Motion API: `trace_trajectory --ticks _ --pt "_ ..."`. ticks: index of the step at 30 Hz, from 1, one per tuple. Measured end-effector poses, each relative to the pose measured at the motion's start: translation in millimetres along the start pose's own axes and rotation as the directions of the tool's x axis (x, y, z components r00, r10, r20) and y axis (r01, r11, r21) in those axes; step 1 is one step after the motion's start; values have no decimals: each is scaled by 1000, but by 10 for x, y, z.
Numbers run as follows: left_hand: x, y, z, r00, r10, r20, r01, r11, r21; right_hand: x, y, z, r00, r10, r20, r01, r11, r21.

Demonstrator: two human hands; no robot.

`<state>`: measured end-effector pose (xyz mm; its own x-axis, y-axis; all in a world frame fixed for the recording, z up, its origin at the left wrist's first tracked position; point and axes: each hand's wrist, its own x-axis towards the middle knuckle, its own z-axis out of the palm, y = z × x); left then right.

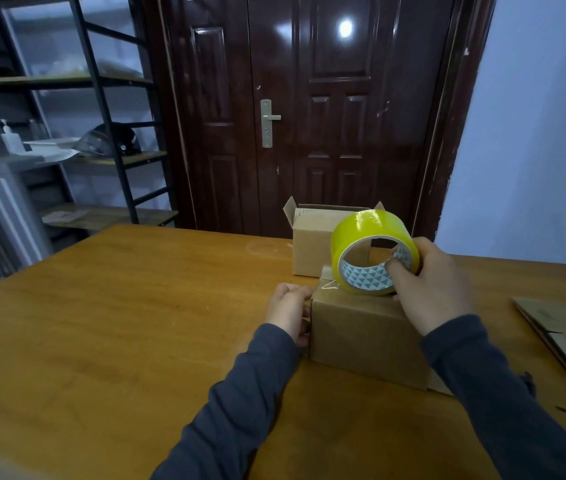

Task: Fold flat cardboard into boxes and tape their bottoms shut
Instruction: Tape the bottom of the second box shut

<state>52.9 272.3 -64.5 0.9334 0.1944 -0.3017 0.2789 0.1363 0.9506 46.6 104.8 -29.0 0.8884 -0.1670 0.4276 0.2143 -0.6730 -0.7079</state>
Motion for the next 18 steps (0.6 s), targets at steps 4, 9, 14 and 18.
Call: trace_trajectory --ticks 4,9,14,18 --pt "-41 -50 32 999 -7 -37 9 998 54 0 15 5 1000 -3 -16 4 1000 22" --pt "8 -120 -32 882 448 -149 -463 882 -90 -5 22 -2 1000 -13 -25 14 999 35" --pt "1 -171 76 876 369 310 -329 928 -174 -10 10 -8 999 -5 -37 7 999 43" --pt "-28 -130 17 912 230 340 -129 947 -294 -18 10 -49 998 16 63 -19 999 41"
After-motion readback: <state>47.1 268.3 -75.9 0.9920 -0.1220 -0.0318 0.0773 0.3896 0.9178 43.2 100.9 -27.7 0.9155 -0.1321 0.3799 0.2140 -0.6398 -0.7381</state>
